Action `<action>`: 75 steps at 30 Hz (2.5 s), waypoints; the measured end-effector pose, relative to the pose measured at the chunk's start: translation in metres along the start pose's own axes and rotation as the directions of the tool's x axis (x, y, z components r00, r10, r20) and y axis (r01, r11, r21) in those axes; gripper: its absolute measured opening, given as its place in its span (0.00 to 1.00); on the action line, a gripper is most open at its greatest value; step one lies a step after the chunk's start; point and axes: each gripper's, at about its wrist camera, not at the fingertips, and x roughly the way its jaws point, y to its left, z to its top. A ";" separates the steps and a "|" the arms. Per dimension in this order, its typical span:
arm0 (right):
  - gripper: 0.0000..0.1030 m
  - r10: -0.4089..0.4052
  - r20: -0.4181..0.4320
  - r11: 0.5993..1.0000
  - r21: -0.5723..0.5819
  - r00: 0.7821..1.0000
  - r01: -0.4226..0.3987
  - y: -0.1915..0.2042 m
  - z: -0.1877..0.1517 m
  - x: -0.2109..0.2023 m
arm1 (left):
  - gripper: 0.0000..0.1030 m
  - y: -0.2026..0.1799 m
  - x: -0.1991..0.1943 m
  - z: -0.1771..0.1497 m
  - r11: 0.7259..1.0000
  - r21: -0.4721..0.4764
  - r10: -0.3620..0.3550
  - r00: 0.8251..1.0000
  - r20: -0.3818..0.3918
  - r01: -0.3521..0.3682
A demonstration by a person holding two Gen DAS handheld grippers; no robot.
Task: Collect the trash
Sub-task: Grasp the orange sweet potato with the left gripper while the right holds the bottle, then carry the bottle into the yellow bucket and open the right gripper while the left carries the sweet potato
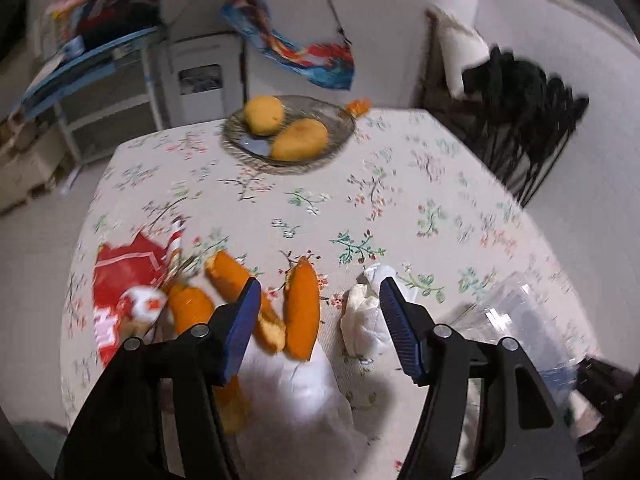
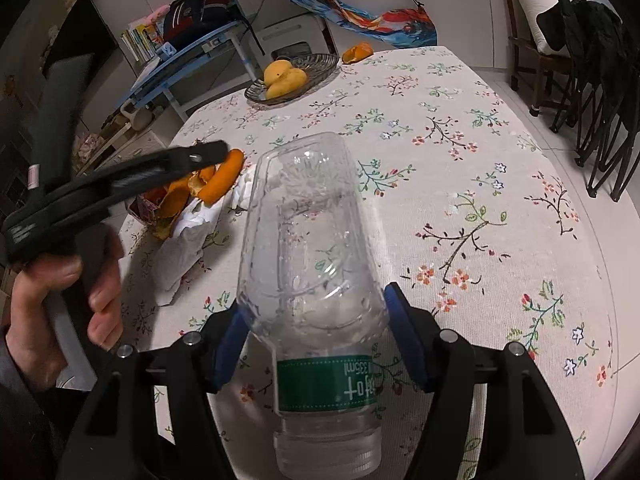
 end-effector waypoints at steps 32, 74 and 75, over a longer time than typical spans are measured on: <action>0.61 0.073 0.025 0.995 0.059 0.997 -0.075 -0.007 0.008 0.005 | 0.13 -0.009 -0.053 -0.011 1.000 -0.003 -0.024 0.996 0.089 0.025; 0.61 0.386 0.175 0.886 0.203 0.906 -0.417 0.015 -0.089 -0.077 | 0.13 -0.036 -0.222 -0.177 0.989 -0.070 0.146 0.962 0.230 -0.133; 0.61 0.387 0.173 0.886 0.203 0.906 -0.417 0.015 -0.091 -0.077 | 0.13 -0.038 -0.222 -0.179 0.989 -0.068 0.145 0.963 0.228 -0.133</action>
